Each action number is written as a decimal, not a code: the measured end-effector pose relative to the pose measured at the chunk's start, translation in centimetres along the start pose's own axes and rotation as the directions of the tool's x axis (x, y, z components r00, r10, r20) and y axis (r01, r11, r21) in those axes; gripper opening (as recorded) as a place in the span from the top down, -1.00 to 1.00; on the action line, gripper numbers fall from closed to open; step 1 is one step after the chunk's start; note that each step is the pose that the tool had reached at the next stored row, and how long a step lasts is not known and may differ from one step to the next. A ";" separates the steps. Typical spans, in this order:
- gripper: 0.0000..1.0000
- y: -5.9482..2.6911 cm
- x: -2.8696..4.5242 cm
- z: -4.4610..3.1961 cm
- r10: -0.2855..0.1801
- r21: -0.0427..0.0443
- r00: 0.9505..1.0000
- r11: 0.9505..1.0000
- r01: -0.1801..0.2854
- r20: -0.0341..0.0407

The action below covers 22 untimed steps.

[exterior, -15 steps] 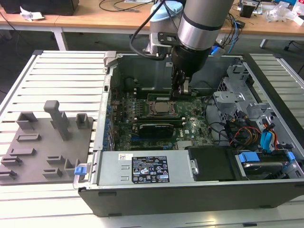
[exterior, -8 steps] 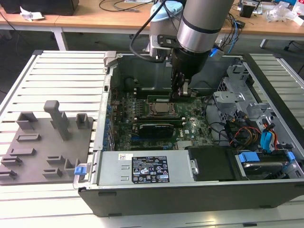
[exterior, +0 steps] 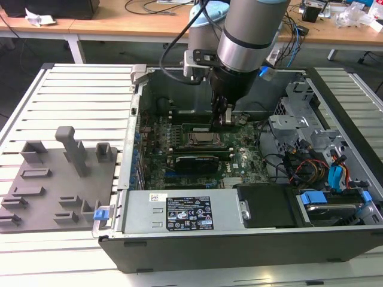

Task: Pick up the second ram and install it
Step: 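Insert the second ram into the second slot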

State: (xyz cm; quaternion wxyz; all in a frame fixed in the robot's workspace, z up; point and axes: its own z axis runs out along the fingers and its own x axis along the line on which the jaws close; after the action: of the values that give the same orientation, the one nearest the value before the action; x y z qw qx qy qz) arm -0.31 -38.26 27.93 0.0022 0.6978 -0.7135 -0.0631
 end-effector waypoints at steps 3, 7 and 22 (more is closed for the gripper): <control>0.73 -0.04 0.07 0.81 0.010 0.001 1.000 1.000 -0.010 0.001; 0.73 -0.04 0.11 1.30 0.061 0.005 0.998 0.998 -0.062 0.006; 0.73 -0.20 0.28 3.25 0.061 0.005 0.998 0.998 -0.061 0.006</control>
State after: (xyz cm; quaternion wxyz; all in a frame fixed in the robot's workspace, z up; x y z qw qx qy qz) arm -0.42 -38.26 24.67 0.0002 0.6754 -0.7348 -0.0632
